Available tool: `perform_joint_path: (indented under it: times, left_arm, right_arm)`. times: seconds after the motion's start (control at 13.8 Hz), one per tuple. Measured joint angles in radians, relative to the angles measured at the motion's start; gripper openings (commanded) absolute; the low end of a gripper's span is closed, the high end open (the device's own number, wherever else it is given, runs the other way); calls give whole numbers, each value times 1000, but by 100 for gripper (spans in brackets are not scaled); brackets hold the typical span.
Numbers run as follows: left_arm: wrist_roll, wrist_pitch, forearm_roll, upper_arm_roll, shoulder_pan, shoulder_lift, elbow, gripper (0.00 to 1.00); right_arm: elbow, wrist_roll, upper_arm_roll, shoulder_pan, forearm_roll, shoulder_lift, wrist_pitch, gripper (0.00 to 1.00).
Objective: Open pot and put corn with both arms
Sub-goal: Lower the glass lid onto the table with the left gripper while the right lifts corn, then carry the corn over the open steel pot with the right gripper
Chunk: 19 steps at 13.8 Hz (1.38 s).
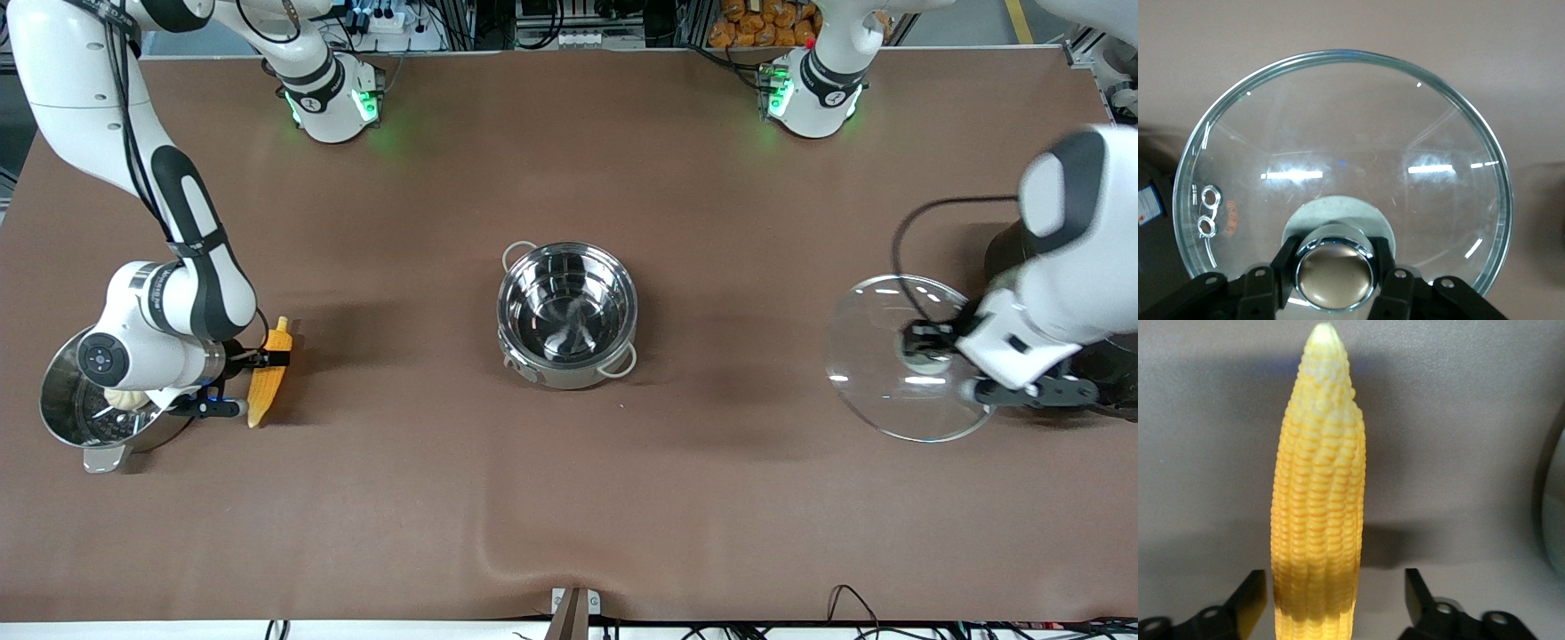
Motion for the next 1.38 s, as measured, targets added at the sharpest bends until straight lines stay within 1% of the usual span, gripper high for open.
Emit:
perform_joint_path:
  times: [0.07, 0.29, 0.36, 0.44, 0.58, 0.65, 0.87, 1.02, 1.16, 1.23, 1.31, 1.38]
  left_arm:
    - [25, 79, -13, -2, 24, -1, -76, 0]
    - [33, 372, -17, -14, 32, 4, -331, 0]
    - [13, 429, -19, -23, 27, 5, -391, 0]
    - [-30, 453, -19, -36, 20, 5, -427, 0]
    - [-132, 460, -19, -64, -9, 6, -454, 0]
    - [-163, 460, -19, -69, -28, 10, -459, 0]
    - [-188, 497, -19, -69, -36, 56, -480, 0]
    - [-188, 547, -19, -64, -28, 93, -503, 0]
    - [-202, 558, -19, -65, -30, 94, -508, 0]
    - [-203, 561, -19, -64, -31, 94, -509, 2]
    - [-203, 561, -19, -64, -31, 94, -509, 41]
    - [-203, 561, -19, -64, -31, 94, -509, 99]
  right_arm:
    - [-3, 7, 0, 0, 0, 0, 8, 0]
    - [-30, 12, 4, 1, 1, -3, 63, 0]
    - [-33, 12, 4, 2, 1, -6, 66, 0]
    - [-33, 12, 6, 3, 1, -7, 69, 0]
    - [-28, 4, 12, 15, 0, -16, 69, 0]
    - [-14, -8, 14, 29, 0, -29, 45, 0]
    - [94, -37, 24, 72, 0, -103, -151, 0]
    - [198, -113, 52, 84, 1, -147, -289, 0]
    - [298, -168, 81, 118, 2, -160, -403, 0]
    - [319, -189, 89, 148, 2, -159, -425, 0]
    - [324, -216, 93, 187, 2, -157, -428, 0]
    - [324, -240, 94, 234, 2, -153, -427, 0]
